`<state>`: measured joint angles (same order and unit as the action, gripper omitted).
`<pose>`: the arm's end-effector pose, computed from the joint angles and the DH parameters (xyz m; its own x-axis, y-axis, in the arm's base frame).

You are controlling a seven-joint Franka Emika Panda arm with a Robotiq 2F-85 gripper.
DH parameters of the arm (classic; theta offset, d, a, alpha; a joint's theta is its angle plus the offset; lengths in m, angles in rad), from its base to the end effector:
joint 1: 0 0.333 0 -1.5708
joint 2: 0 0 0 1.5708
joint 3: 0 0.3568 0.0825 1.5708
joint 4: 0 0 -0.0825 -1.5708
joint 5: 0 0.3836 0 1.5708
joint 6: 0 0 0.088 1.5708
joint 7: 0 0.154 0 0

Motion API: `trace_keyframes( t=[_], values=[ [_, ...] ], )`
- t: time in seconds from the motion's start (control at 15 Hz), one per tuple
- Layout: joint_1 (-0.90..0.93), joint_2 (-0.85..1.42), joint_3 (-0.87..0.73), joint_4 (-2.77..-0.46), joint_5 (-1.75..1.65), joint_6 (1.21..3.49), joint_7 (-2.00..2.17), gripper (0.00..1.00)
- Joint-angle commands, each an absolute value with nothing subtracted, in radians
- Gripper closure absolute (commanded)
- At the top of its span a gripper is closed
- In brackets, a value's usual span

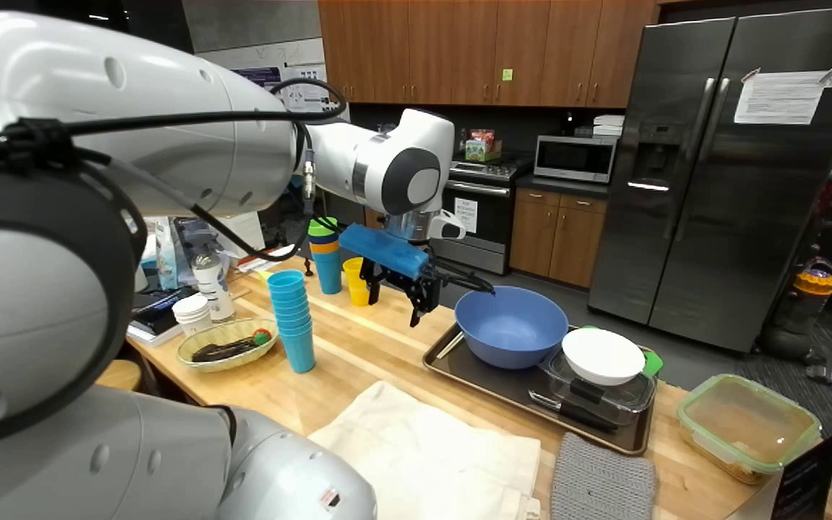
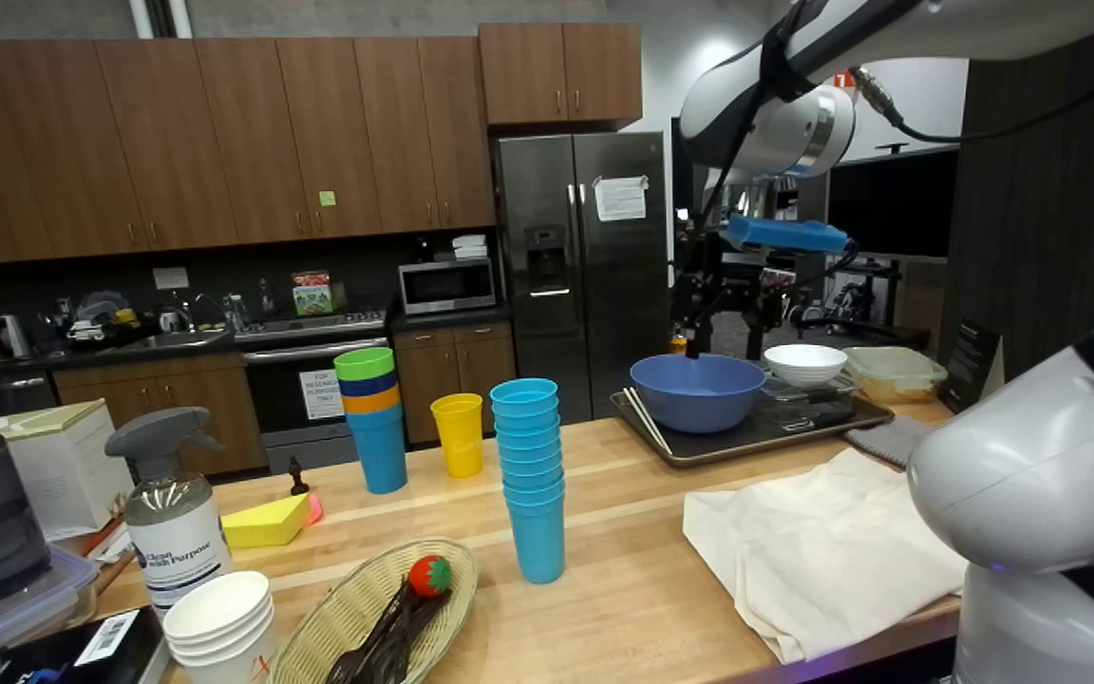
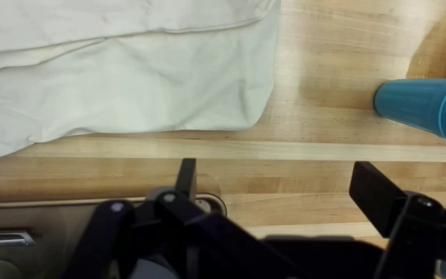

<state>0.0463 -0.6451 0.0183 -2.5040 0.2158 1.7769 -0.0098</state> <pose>0.3162 0.0494 0.4797 0.9961 0.0255 -0.0841 0.0086 -0.9807 -0.1954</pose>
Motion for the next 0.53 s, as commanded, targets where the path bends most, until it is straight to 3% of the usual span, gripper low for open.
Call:
trace_keyframes(
  t=[0.0,0.47],
  values=[
    [0.046,-0.645,0.018,-2.502,0.216,1.774,-0.01,0.0],
    [0.046,-0.647,0.019,-2.506,0.223,1.785,-0.007,0.0]
  ],
)
